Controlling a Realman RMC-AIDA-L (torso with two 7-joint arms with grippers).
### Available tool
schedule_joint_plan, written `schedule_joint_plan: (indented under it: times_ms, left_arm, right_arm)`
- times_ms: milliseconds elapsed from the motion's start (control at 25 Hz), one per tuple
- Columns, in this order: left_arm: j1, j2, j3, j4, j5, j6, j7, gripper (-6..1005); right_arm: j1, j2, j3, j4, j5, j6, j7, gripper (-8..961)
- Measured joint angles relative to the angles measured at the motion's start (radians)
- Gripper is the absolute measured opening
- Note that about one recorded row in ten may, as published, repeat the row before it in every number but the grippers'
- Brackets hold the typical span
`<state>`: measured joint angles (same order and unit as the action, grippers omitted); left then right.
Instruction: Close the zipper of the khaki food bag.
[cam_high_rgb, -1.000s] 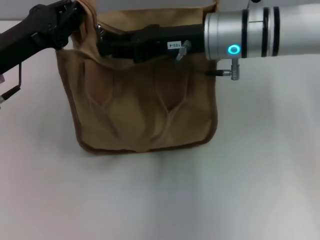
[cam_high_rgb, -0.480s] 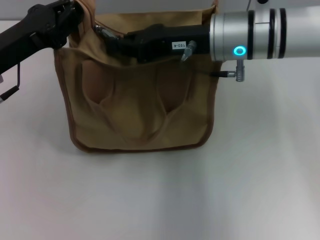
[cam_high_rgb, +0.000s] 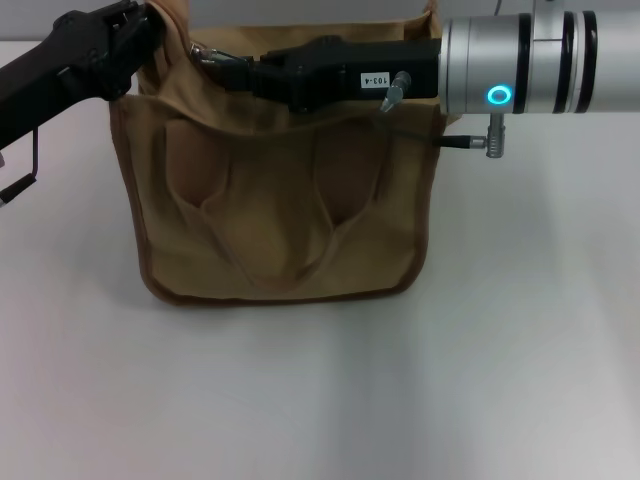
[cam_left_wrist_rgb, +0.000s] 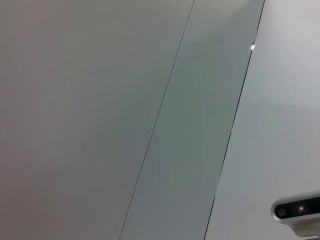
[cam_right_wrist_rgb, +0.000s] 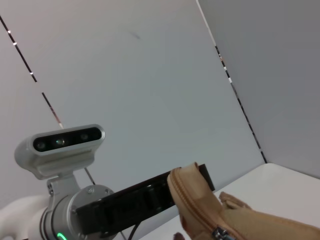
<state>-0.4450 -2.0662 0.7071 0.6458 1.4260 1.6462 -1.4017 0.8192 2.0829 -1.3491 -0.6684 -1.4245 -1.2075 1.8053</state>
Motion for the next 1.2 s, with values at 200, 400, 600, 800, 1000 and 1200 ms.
schedule_joint_plan:
  times_ms: [200, 400, 600, 800, 1000, 1200]
  left_arm:
    - [0.003, 0.0, 0.0, 0.0, 0.0, -0.003, 0.003, 23]
    - [0.009, 0.001, 0.0, -0.003, 0.0, -0.006, 0.008, 23]
    - [0.01, 0.002, 0.0, -0.012, 0.001, -0.006, 0.009, 23]
    - [0.013, 0.002, -0.007, -0.012, 0.001, -0.008, 0.01, 23]
    - [0.014, 0.001, -0.024, -0.013, 0.001, -0.019, 0.01, 23]
    - [0.021, 0.002, -0.045, -0.027, 0.001, -0.024, 0.014, 23]
  right_arm:
    - [0.0, -0.001, 0.001, 0.001, -0.004, -0.009, 0.002, 7]
    - [-0.009, -0.001, 0.02, 0.003, -0.005, -0.014, 0.002, 7]
    - [-0.02, -0.001, 0.025, 0.002, -0.004, -0.016, -0.003, 6]
    - [-0.025, -0.001, 0.025, 0.001, -0.004, -0.019, -0.006, 6]
    - [-0.028, -0.002, 0.025, 0.0, -0.005, -0.029, -0.008, 7]
    - [-0.028, -0.003, 0.025, 0.001, -0.005, -0.029, -0.008, 7]
